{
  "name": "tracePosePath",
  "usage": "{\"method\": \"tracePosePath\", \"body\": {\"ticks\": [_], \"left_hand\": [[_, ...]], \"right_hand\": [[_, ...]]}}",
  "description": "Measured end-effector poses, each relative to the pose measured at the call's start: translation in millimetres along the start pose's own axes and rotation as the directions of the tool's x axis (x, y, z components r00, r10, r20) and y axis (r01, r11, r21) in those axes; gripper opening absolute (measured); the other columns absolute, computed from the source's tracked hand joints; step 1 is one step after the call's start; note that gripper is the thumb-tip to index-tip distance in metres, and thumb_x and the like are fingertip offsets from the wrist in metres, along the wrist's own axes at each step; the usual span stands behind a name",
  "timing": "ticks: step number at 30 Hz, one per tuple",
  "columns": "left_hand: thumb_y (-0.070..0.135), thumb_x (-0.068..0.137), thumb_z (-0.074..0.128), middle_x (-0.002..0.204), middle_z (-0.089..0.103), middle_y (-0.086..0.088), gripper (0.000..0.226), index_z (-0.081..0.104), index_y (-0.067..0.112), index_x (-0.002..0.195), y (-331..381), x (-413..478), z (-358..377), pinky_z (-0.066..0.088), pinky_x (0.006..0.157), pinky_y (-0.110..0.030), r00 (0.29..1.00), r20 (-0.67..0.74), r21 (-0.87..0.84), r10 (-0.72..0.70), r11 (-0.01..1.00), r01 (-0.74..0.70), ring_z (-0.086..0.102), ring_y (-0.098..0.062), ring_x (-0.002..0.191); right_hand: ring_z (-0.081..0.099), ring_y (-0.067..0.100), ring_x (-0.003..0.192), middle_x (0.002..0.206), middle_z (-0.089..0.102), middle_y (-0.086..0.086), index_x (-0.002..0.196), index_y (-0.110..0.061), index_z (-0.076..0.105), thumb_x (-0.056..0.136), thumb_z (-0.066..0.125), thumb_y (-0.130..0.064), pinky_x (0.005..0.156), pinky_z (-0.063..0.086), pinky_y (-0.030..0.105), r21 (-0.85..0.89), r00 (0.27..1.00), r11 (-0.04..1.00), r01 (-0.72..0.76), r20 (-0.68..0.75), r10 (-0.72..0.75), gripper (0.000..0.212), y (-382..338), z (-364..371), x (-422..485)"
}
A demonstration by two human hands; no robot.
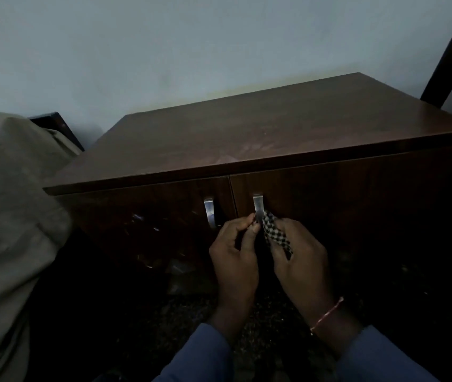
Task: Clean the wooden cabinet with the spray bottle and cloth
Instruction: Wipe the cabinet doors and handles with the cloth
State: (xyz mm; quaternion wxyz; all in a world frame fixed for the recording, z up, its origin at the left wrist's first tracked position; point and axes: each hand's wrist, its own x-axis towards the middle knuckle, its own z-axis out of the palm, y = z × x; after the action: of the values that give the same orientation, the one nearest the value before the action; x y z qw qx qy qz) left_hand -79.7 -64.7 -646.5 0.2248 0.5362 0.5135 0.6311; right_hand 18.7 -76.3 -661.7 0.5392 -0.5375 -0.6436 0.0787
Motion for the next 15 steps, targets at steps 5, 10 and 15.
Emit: {"method": "tracePosePath", "body": {"ticks": [5, 10, 15], "left_hand": [[0.004, 0.089, 0.066, 0.092, 0.074, 0.004, 0.015, 0.074, 0.015, 0.095, 5, 5, 1, 0.056, 0.087, -0.031, 0.994, 0.025, -0.035, -0.11, 0.993, 0.111, 0.07, -0.007, 0.092], [0.012, 0.091, 0.067, 0.089, 0.074, -0.008, 0.002, 0.069, 0.013, 0.09, 40, 27, 7, 0.058, 0.086, -0.043, 0.87, 0.124, -0.158, -0.477, 0.856, 0.492, 0.071, -0.024, 0.091], [0.021, 0.09, 0.069, 0.089, 0.072, -0.003, 0.007, 0.063, 0.021, 0.092, 38, 22, 1, 0.058, 0.079, -0.034, 0.912, 0.129, -0.066, -0.389, 0.914, 0.4, 0.069, -0.018, 0.088]], "right_hand": [[0.061, 0.006, 0.08, 0.089, 0.065, -0.007, 0.098, -0.02, 0.064, 0.086, 0.063, -0.009, 0.069, 0.049, 0.023, 0.055, 0.988, 0.988, -0.146, -0.038, 0.148, 0.016, -22, 1, 2], [0.064, 0.0, 0.072, 0.079, 0.068, -0.01, 0.091, -0.026, 0.066, 0.087, 0.067, -0.018, 0.065, 0.052, 0.021, 0.344, 0.933, 0.877, -0.335, -0.006, 0.359, 0.009, -43, -18, 24], [0.066, 0.007, 0.069, 0.075, 0.07, -0.003, 0.084, -0.018, 0.067, 0.083, 0.069, -0.008, 0.063, 0.054, 0.027, 0.312, 0.914, 0.862, -0.4, 0.067, 0.4, 0.01, -16, -35, 26]]}}
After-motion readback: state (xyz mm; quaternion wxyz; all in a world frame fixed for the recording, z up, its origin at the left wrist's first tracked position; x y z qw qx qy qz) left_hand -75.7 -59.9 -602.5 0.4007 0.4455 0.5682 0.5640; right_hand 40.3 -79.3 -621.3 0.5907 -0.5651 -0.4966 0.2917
